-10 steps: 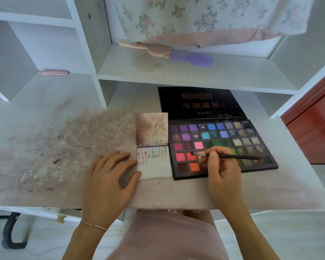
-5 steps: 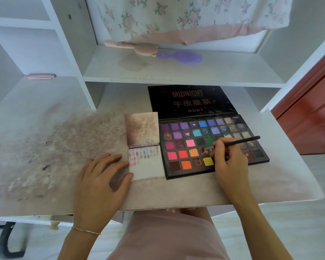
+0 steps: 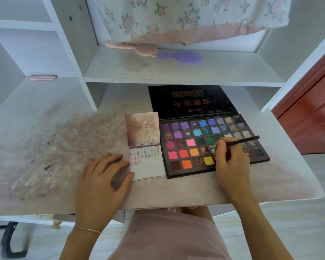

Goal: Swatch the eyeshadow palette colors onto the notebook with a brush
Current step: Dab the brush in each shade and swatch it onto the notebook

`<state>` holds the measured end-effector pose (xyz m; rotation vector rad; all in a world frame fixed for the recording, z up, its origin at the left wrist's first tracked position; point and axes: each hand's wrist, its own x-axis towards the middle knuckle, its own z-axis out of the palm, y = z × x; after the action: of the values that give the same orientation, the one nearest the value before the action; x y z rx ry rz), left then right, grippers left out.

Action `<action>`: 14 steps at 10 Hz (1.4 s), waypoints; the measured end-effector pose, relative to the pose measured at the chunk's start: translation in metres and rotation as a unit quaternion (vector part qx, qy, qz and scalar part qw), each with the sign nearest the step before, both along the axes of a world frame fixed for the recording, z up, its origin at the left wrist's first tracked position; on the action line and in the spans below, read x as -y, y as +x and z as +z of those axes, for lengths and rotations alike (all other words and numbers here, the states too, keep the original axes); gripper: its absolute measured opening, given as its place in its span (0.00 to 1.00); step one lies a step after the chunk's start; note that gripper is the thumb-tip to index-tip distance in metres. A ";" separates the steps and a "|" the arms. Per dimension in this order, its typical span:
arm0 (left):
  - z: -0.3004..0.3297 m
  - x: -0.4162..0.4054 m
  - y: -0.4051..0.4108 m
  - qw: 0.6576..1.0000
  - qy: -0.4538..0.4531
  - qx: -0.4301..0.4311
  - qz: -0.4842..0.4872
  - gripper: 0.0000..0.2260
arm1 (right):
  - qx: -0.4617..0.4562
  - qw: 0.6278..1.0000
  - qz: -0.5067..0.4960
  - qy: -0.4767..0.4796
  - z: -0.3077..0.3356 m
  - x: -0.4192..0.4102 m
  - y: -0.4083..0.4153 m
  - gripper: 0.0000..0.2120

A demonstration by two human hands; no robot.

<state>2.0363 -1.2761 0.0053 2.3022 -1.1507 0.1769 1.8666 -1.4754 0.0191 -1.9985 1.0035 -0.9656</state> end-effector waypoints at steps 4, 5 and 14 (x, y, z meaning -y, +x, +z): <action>0.000 -0.001 0.000 1.000 0.011 -0.008 0.001 0.19 | 0.112 0.988 0.101 -0.010 0.007 -0.036 0.023 0.06; 0.001 -0.001 0.000 1.000 0.009 -0.011 0.004 0.18 | 0.104 0.985 0.137 0.008 0.006 -0.051 0.039 0.08; 0.000 -0.001 0.000 1.000 0.006 -0.010 0.002 0.17 | -0.015 0.984 0.177 0.014 -0.002 -0.071 0.070 0.04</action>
<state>2.0361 -1.2751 0.0055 2.3123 -1.1411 0.1479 1.9371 -1.4048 0.0171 -2.0813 0.6410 -0.7237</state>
